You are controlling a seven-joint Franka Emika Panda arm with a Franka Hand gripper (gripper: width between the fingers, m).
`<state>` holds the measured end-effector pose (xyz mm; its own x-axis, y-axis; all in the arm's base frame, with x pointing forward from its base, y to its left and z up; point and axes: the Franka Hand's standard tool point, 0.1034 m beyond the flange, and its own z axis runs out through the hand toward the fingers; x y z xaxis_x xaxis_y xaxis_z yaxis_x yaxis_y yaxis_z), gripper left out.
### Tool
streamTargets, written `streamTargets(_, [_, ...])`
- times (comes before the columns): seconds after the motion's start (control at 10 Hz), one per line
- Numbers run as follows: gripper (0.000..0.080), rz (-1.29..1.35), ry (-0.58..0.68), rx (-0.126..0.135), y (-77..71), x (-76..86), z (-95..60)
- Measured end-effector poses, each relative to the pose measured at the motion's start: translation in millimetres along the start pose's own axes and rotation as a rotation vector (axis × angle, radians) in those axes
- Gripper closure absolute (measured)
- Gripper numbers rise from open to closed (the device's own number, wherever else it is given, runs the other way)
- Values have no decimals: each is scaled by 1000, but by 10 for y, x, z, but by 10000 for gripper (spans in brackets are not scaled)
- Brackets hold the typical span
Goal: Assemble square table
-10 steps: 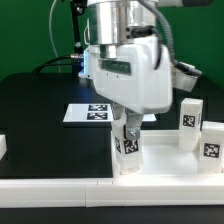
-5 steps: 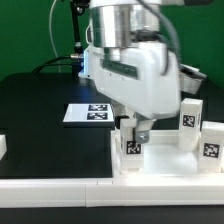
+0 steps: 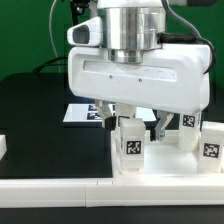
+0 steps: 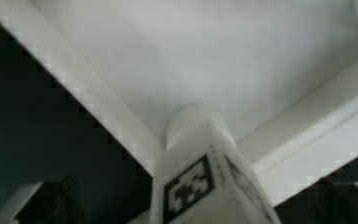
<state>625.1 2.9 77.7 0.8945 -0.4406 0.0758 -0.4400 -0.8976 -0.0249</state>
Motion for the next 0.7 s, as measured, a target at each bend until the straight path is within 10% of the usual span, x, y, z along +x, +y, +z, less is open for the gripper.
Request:
streamTargets(0.3, [153, -346, 41, -14, -81, 44, -25])
streamTargets(0.5, [416, -308, 41, -13, -84, 43, -25])
streamTargets(0.7, [514, -251, 41, -13, -57, 52, -22])
